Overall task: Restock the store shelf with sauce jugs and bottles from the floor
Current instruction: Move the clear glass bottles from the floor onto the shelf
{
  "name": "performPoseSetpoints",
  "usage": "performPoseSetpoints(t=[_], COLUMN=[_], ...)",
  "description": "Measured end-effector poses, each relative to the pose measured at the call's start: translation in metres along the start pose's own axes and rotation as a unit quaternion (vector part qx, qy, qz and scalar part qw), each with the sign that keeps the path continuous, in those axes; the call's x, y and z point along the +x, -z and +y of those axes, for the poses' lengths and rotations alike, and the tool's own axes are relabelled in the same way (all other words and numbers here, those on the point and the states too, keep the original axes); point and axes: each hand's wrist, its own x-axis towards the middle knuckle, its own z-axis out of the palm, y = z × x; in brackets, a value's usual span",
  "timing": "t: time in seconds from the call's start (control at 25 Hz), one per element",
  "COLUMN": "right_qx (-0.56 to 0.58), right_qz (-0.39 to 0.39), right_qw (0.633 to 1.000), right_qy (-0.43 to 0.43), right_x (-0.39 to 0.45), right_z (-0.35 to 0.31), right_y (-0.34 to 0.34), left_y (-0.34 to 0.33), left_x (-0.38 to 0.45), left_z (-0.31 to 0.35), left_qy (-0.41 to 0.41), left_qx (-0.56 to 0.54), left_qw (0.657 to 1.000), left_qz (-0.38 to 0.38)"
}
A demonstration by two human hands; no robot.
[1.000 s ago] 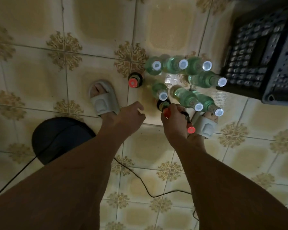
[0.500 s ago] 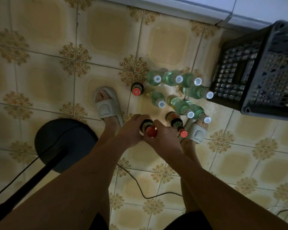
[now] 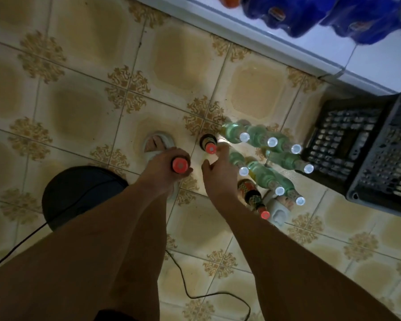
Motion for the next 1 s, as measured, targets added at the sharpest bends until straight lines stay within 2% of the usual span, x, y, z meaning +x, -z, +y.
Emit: performPoseSetpoints(t=[0.12,0.24,0.36,0.64,0.76,1.0], right_qx=[-0.149,-0.257,-0.304,-0.253,-0.198,-0.153], right_qz=[-0.062,-0.066,-0.062,-0.069,-0.064,-0.011], right_qw=[0.986,0.963,0.95,0.965,0.977,0.982], right_qy=[-0.041,-0.034,-0.027,0.012,0.036,0.108], right_x=[0.039,0.067,0.08,0.062,0.038,-0.016], right_z=[-0.001,-0.002,0.002,-0.015,-0.043,-0.123], right_y=[-0.02,-0.031,-0.035,-0.004,0.037,0.15], left_y=[0.019,0.035,0.047,0.063,0.074,0.136], left_x=[0.008,0.015,0.02,0.02,0.012,-0.007], left_z=[-0.008,-0.015,-0.016,0.004,0.035,0.147], left_qy=[0.014,0.037,0.034,0.008,-0.006,-0.055], left_qx=[-0.022,-0.015,-0.015,-0.062,-0.022,-0.026], left_qw=[0.999,0.998,0.999,0.998,0.999,0.989], left_qz=[0.032,0.048,0.039,0.031,0.032,0.135])
